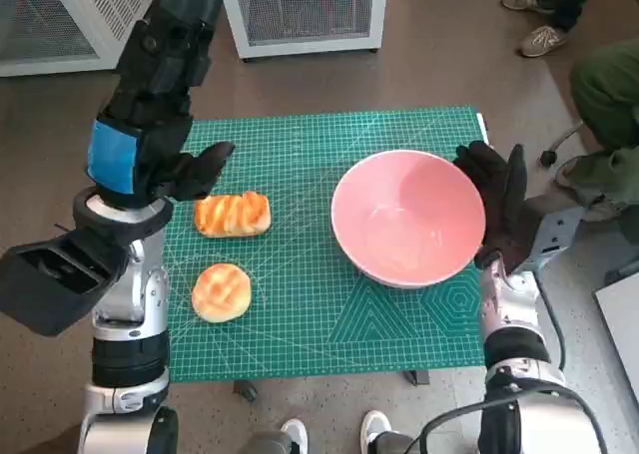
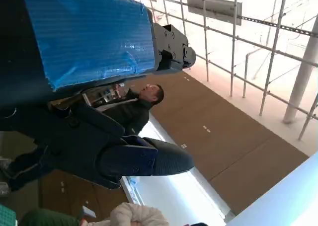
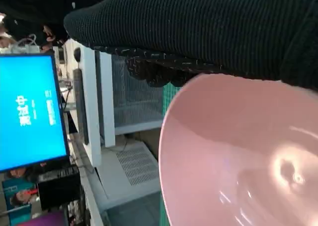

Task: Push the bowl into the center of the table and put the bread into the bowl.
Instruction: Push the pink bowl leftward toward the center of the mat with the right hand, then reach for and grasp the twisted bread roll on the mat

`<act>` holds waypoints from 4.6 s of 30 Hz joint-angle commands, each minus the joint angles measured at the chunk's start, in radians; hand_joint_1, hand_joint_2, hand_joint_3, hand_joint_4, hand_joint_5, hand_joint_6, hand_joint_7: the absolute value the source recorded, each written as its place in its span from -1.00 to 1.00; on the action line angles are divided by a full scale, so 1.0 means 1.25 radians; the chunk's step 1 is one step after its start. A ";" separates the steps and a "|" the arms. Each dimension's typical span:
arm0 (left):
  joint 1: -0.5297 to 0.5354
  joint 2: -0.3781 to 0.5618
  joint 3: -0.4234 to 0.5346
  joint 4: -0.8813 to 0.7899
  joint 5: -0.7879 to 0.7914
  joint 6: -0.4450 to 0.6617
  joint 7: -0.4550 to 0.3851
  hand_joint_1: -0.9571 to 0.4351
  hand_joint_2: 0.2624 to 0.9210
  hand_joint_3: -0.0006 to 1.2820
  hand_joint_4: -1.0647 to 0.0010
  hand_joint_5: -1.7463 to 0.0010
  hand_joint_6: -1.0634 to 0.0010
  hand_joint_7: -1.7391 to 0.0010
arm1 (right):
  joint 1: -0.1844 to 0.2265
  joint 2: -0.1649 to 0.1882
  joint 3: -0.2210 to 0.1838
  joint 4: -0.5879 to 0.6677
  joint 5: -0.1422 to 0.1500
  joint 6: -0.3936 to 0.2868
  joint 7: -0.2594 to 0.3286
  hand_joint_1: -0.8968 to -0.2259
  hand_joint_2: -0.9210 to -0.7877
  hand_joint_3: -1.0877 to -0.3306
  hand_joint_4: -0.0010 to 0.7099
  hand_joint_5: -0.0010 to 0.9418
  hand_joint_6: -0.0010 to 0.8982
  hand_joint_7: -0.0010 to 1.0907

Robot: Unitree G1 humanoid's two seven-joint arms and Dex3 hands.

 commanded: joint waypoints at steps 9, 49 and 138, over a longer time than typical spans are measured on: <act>0.014 0.010 0.005 -0.019 0.006 0.012 0.013 -0.63 1.00 -0.44 0.77 1.00 0.56 0.98 | -0.011 0.037 -0.015 0.010 0.011 0.022 0.023 -0.18 -1.00 -0.14 -0.09 -0.99 -0.29 -0.56; 0.035 0.011 0.008 -0.049 0.020 0.024 0.042 -0.64 1.00 -0.42 0.76 1.00 0.55 0.98 | -0.058 0.120 0.006 0.006 -0.003 0.027 0.022 -0.11 -1.00 -0.23 -0.14 -1.00 -0.29 -0.59; -0.133 0.492 -0.485 -0.303 0.533 1.038 -0.317 0.27 0.23 -0.98 0.80 0.98 0.63 0.96 | 0.027 0.029 0.091 -0.685 0.202 -0.176 0.315 -0.33 -1.00 0.00 -0.12 -1.00 -0.36 -0.52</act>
